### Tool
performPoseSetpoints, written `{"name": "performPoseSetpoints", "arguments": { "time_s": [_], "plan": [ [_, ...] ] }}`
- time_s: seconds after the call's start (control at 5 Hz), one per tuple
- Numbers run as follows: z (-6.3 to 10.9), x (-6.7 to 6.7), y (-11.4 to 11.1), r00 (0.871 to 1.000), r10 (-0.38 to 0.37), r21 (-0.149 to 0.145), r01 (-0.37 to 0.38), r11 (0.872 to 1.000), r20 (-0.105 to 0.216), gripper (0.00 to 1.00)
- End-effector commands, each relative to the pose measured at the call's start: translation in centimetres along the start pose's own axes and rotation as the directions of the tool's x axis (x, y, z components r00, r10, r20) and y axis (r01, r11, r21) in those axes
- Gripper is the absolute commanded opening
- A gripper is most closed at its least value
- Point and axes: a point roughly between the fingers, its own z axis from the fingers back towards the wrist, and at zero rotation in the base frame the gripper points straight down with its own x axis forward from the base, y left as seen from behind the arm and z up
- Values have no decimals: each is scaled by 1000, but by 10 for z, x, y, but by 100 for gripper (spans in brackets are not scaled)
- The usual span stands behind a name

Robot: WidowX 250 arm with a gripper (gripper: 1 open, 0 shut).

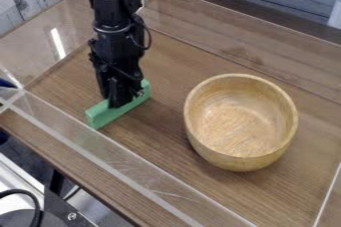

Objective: Remove the green block from inside the brown bowl and put it on the table

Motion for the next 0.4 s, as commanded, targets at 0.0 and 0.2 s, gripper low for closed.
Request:
{"name": "performPoseSetpoints", "arguments": {
  "time_s": [0.0, 0.2],
  "plan": [
    [4, 3, 9, 1000, 21, 19, -22, 1000, 20, 0],
    [6, 5, 10, 999, 27, 16, -27, 1000, 24, 0]
  ]
}}
